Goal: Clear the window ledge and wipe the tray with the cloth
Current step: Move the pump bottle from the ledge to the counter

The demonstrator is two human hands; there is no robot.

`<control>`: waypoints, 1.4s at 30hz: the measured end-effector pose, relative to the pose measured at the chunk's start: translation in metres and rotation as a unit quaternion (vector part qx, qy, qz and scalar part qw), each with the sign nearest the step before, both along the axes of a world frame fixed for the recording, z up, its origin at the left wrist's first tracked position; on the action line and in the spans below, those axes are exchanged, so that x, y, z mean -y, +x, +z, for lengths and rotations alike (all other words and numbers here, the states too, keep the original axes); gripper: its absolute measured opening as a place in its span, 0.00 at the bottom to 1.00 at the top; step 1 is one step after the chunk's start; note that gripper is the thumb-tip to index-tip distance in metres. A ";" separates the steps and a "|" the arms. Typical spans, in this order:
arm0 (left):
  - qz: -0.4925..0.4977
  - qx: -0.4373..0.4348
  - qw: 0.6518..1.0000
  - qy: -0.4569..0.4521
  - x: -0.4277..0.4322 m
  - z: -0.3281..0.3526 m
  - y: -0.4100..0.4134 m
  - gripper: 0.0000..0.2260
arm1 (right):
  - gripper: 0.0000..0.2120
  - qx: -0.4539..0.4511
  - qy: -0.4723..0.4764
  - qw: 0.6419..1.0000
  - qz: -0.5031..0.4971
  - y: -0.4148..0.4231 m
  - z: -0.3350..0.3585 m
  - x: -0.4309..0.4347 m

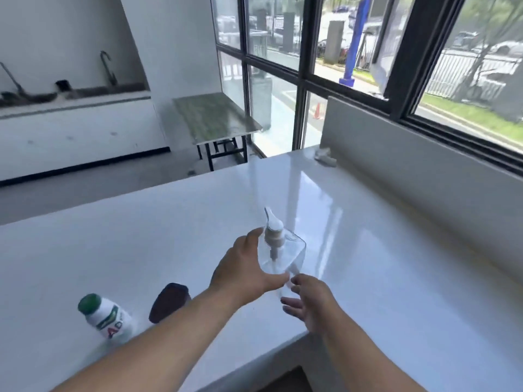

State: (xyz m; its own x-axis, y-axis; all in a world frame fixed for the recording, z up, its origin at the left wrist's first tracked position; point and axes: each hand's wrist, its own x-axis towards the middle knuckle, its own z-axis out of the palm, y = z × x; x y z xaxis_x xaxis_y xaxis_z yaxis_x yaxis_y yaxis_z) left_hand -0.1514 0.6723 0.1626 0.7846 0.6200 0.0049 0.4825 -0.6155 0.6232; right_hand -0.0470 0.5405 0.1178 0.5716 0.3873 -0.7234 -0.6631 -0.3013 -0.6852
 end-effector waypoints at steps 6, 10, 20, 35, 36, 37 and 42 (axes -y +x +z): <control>0.096 -0.009 0.995 -0.015 -0.079 -0.014 -0.049 0.52 | 0.19 -0.023 -0.010 0.995 0.093 -0.023 -0.024 -0.107; 0.154 -0.033 0.987 -0.024 -0.114 -0.031 -0.060 0.53 | 0.19 -0.041 -0.015 0.988 0.147 -0.024 -0.049 -0.161; 0.235 -0.069 0.969 -0.034 -0.181 -0.082 -0.029 0.53 | 0.17 -0.066 -0.011 0.978 0.200 0.017 -0.103 -0.252; 0.232 -0.026 0.972 -0.027 -0.195 -0.049 -0.051 0.51 | 0.31 0.217 -0.065 0.919 0.324 0.056 -0.064 -0.202; 0.225 -0.003 0.974 0.004 -0.192 -0.036 -0.053 0.47 | 0.31 0.274 -0.083 0.899 0.332 0.060 -0.050 -0.187; 0.206 0.020 0.978 0.036 -0.188 -0.023 -0.053 0.43 | 0.32 0.334 -0.110 0.873 0.339 0.063 -0.037 -0.169; 0.013 0.010 0.997 0.072 -0.134 0.018 -0.009 0.31 | 0.39 0.535 -0.238 0.748 0.311 0.053 0.019 -0.050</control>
State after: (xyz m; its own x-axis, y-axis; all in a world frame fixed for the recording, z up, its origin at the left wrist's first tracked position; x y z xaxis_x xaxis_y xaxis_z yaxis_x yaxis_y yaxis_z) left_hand -0.1602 0.8059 0.1805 0.7675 0.6313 0.1113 0.4873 -0.6874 0.5386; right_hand 0.0059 0.5910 0.1364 0.7382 0.6636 -0.1212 0.5592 -0.7025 -0.4402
